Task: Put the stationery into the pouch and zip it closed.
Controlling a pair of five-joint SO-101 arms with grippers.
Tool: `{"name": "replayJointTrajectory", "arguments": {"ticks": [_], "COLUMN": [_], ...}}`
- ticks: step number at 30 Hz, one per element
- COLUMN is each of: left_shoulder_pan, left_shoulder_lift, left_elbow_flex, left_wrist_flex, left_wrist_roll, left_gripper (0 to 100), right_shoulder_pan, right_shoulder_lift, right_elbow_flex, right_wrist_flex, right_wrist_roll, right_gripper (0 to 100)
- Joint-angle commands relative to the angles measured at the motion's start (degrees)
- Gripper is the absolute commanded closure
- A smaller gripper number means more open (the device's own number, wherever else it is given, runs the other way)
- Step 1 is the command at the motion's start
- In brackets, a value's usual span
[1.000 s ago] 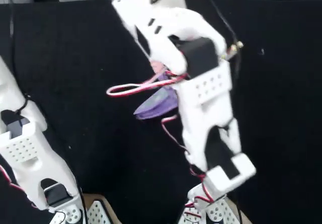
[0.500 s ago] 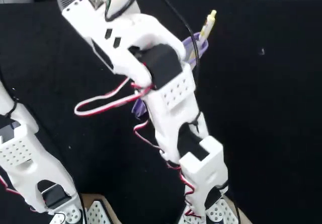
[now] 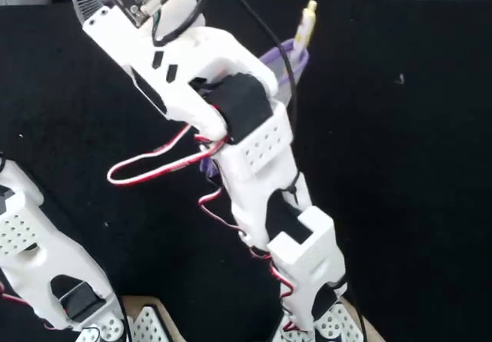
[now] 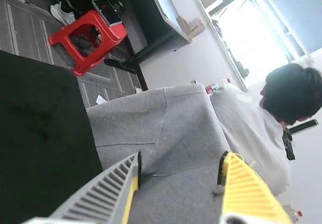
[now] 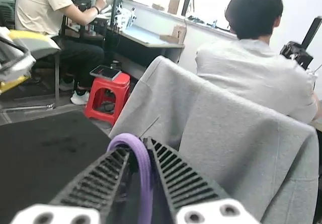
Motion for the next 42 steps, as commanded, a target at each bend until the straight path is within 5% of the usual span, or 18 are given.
{"name": "replayJointTrajectory", "arguments": {"ticks": [1,14,23,27,35,42], "left_shoulder_pan": [-2.24,-6.37,-6.37,-6.29,-4.70,0.31], "left_shoulder_lift": [-0.79,-0.79,-0.88,-0.88,-9.23,-12.84], "left_elbow_flex": [-0.92,-0.92,-0.92,-1.01,-1.01,-0.48], "left_wrist_flex": [-1.05,-2.20,-2.11,-2.02,1.32,7.47], "left_wrist_roll": [0.70,0.70,0.70,0.70,0.18,-10.99], "left_gripper": [73,74,74,74,73,73], "right_shoulder_pan": [-3.43,-10.37,2.29,8.35,10.11,17.85], "right_shoulder_lift": [-0.40,-1.98,-17.63,-17.80,-17.89,-17.80], "right_elbow_flex": [0.48,-17.27,-15.78,-13.93,-9.98,-9.54], "right_wrist_flex": [-1.67,21.80,29.45,30.68,28.22,23.38], "right_wrist_roll": [0.70,1.23,0.62,-5.80,-8.18,-8.70], "right_gripper": [98.8,98.8,98.8,98.8,98.8,98.8]}}
